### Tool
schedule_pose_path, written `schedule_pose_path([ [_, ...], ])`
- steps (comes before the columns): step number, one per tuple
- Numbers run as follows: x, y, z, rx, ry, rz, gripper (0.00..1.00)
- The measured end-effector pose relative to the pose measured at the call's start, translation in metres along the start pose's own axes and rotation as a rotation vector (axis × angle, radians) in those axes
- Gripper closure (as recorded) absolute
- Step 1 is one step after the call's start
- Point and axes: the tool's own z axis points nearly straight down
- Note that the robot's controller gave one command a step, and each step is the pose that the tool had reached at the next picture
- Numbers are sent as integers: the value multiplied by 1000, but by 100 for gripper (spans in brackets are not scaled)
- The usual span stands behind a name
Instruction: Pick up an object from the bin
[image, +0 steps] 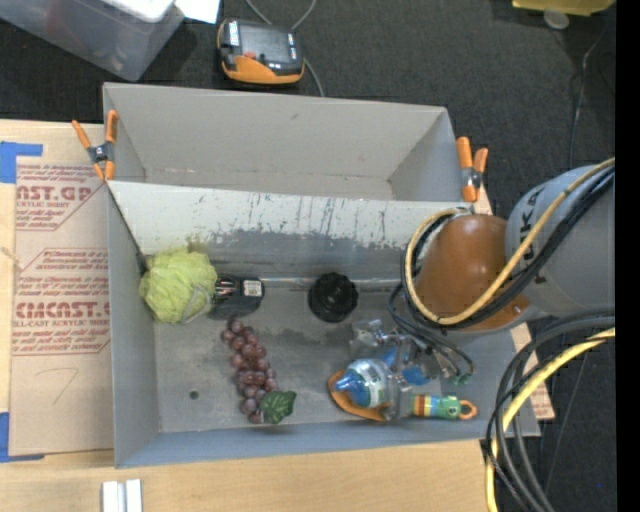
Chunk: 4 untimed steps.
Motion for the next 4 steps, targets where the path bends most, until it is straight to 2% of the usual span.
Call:
schedule_pose_path([
  [1, -12, 11, 0, 1, -5, -5, 0],
  [2, -5, 9, 3, 1, -4, -20, 100],
  [4, 1, 8, -1, 0, -2, -23, 100],
])
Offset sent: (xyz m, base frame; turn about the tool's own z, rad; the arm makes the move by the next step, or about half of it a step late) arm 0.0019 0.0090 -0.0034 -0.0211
